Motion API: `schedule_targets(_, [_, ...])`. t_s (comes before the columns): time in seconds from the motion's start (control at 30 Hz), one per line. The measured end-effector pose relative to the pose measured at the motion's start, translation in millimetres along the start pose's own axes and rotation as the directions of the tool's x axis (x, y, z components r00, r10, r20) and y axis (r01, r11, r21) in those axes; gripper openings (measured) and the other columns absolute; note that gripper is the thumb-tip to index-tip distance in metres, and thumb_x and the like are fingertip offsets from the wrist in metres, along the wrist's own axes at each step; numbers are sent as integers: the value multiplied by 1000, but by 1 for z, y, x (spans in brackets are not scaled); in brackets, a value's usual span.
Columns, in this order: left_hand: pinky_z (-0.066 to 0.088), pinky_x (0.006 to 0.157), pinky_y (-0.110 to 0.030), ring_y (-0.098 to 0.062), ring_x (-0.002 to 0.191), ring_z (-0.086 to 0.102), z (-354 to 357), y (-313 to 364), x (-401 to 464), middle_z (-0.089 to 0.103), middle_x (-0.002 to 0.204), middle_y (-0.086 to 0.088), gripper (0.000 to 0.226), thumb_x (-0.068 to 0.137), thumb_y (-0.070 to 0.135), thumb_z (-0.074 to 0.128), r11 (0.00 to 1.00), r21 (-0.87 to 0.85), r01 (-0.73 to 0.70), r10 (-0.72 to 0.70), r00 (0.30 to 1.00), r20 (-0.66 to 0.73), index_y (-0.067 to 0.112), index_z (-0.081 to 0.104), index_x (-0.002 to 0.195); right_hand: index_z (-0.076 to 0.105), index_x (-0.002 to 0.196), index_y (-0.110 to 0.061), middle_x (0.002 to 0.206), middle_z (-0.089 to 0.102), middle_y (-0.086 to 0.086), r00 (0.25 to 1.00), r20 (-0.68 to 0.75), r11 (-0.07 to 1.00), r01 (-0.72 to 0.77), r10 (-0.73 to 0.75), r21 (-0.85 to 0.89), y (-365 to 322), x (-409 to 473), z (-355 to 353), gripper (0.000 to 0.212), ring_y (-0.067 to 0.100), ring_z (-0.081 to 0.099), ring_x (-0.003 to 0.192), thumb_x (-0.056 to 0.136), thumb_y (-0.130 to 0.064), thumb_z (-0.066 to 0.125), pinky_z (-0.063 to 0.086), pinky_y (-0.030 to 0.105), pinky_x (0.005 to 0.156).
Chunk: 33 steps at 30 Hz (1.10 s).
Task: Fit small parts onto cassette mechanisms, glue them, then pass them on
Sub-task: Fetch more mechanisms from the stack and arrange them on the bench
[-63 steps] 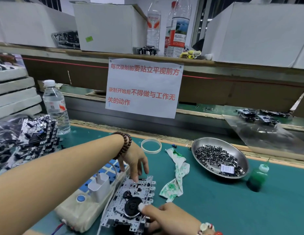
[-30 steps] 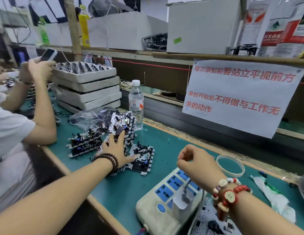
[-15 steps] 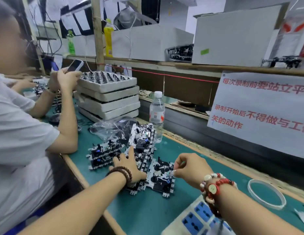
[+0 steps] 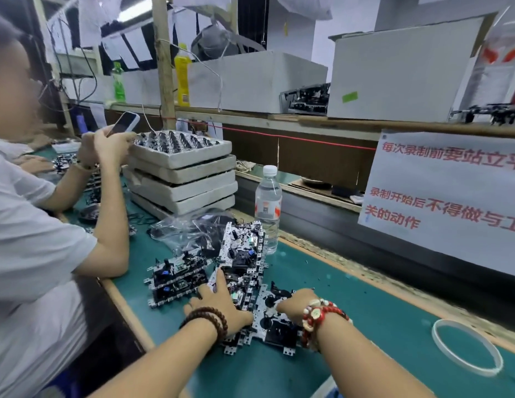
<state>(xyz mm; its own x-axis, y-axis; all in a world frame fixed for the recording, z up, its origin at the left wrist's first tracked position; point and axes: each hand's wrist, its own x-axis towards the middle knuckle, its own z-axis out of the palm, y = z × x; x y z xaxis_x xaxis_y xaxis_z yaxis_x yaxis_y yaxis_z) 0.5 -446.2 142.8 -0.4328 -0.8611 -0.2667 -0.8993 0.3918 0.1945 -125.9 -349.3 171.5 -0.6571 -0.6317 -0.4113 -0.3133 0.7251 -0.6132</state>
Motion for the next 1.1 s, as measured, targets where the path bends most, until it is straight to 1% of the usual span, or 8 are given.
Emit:
schedule_targets(0.13, [30, 105, -43, -36, 130, 33, -1, -1, -2, 14, 150, -15, 111, 71, 69, 53, 1000, -18, -9, 9, 1000, 2, 28, -20, 144, 40, 129, 6, 71, 42, -1, 997, -76, 999, -17, 21, 48, 0, -2, -1, 45, 5, 37, 57, 92, -16, 53, 34, 10, 38])
schedule_targets(0.27, [34, 106, -44, -38, 130, 34, -6, 0, -8, 10, 152, -17, 112, 70, 65, 57, 998, -57, -24, 25, 999, 25, 28, -17, 145, 27, 135, 7, 109, 54, 10, 998, -58, 993, -31, 38, 116, -2, -6, 3, 58, 15, 53, 83, 90, -16, 57, 49, 21, 68])
schedule_targets(0.4, [46, 96, -44, -34, 118, 52, -11, -1, -11, 11, 150, -24, 109, 73, 55, 60, 969, -243, -42, 59, 996, 61, 24, -15, 146, 30, 130, 4, 94, 53, 6, 998, -55, 995, -36, 41, 89, 3, -10, -1, 49, 13, 51, 75, 92, -16, 53, 41, 17, 50])
schedule_targets(0.57, [51, 91, -42, -36, 115, 55, -22, 1, -22, 29, 143, -23, 104, 76, 48, 61, 935, -343, -86, 95, 995, 10, 21, -9, 147, 40, 66, -9, 68, 40, 4, 992, 129, 969, -25, -7, 244, 6, -33, -26, 28, 12, 40, 57, 91, -10, 54, 37, 12, 29])
schedule_targets(0.77, [55, 77, -37, -28, 99, 62, -65, 12, -43, 49, 121, -12, 103, 77, 46, 64, 912, -354, -206, 179, 978, -107, 20, -6, 147, 50, 75, -8, 71, 55, 5, 992, 87, 956, 65, -93, 287, 1, -71, -48, 22, 13, 57, 54, 89, -22, 57, 58, 27, 66])
schedule_targets(0.83, [51, 69, -28, -19, 87, 59, -83, 16, -56, 53, 104, -3, 93, 80, 46, 64, 839, -495, -228, 239, 970, -43, 18, 6, 147, 49, 77, -7, 70, 54, 5, 985, 128, 923, 60, -117, 381, 3, -90, -59, 20, 8, 55, 38, 91, -19, 56, 51, 18, 43])
schedule_targets(0.97, [45, 61, -31, -18, 70, 54, -103, 24, -91, 57, 83, -6, 56, 55, 43, 73, 358, -931, 70, 492, 833, 252, 12, 57, 99, 55, 91, -10, 64, 50, 3, 974, 146, 850, 72, -171, 521, 18, -128, -80, 11, 10, 46, 47, 91, -21, 57, 47, 17, 42])
schedule_targets(1.1, [44, 72, -35, -22, 69, 51, -106, 43, -113, 55, 81, -9, 46, 60, 41, 70, 253, -959, 126, 640, 721, 263, 10, 56, 91, 60, 98, -9, 64, 49, 3, 972, 103, 812, 115, -211, 572, 45, -155, -100, 13, 9, 38, 44, 90, -20, 60, 40, 15, 37])
